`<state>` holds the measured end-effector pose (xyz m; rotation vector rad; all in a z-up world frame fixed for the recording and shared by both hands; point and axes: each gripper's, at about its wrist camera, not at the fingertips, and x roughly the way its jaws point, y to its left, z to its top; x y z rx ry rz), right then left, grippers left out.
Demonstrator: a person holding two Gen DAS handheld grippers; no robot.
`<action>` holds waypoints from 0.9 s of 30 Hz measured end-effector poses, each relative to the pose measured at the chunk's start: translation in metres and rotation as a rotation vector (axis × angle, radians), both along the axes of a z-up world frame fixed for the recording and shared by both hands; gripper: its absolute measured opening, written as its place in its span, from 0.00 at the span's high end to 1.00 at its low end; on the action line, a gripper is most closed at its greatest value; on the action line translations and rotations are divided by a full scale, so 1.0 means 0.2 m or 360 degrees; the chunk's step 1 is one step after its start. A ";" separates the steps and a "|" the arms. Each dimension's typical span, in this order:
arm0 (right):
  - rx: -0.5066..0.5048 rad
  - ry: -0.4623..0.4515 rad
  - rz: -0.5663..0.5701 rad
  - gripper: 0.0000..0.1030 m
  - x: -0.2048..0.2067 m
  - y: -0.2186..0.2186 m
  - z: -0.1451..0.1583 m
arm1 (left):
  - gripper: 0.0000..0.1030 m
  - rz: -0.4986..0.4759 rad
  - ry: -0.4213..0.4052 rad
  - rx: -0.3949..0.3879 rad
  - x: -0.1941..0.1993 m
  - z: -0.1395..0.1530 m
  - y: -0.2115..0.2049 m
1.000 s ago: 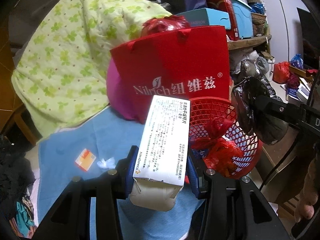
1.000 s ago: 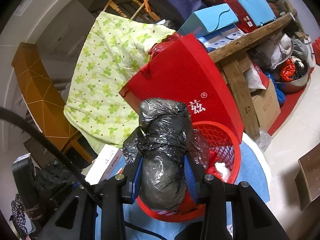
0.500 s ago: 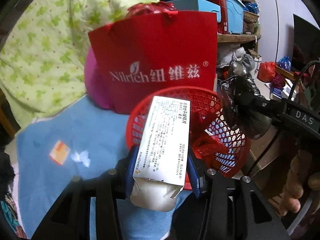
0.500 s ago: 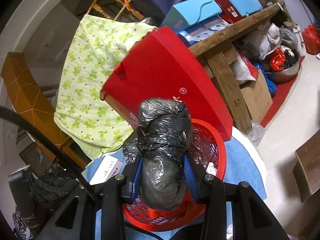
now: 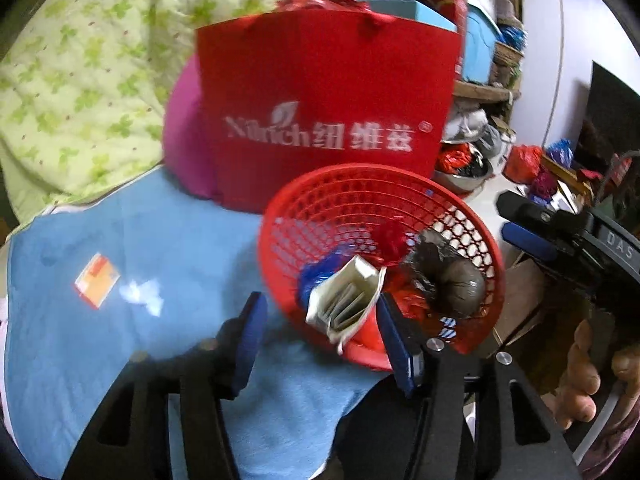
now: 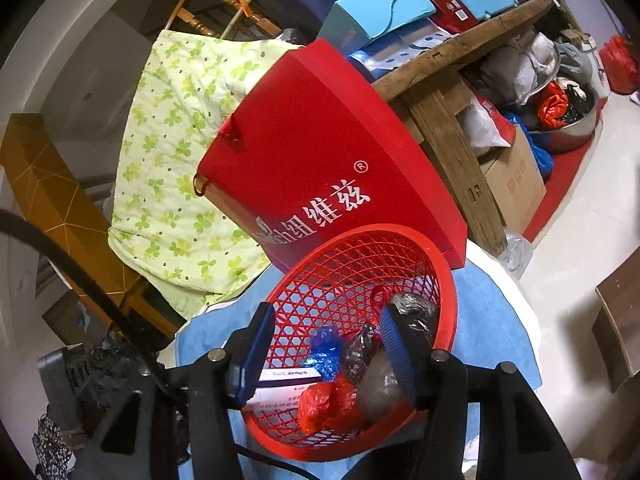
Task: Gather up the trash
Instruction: 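Open both grippers over the basket to drop the white box and black bag, then move both grippers back toward the small orange box and blue tissue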
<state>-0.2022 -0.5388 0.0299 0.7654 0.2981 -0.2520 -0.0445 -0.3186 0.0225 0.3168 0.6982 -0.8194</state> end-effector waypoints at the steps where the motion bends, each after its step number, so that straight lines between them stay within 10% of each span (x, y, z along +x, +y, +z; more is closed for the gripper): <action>1: -0.0006 0.0002 0.0007 0.43 0.00 0.01 0.00 | 0.44 0.0020 0.0009 -0.0018 0.02 0.00 0.04; 13: -0.0135 0.0012 0.0070 0.43 0.06 0.15 0.08 | 0.43 0.0216 0.0083 -0.0105 0.20 -0.02 0.26; 27: -0.0345 -0.0048 0.0318 0.43 0.14 0.42 0.18 | 0.43 0.0634 0.0151 0.0049 0.43 -0.36 0.86</action>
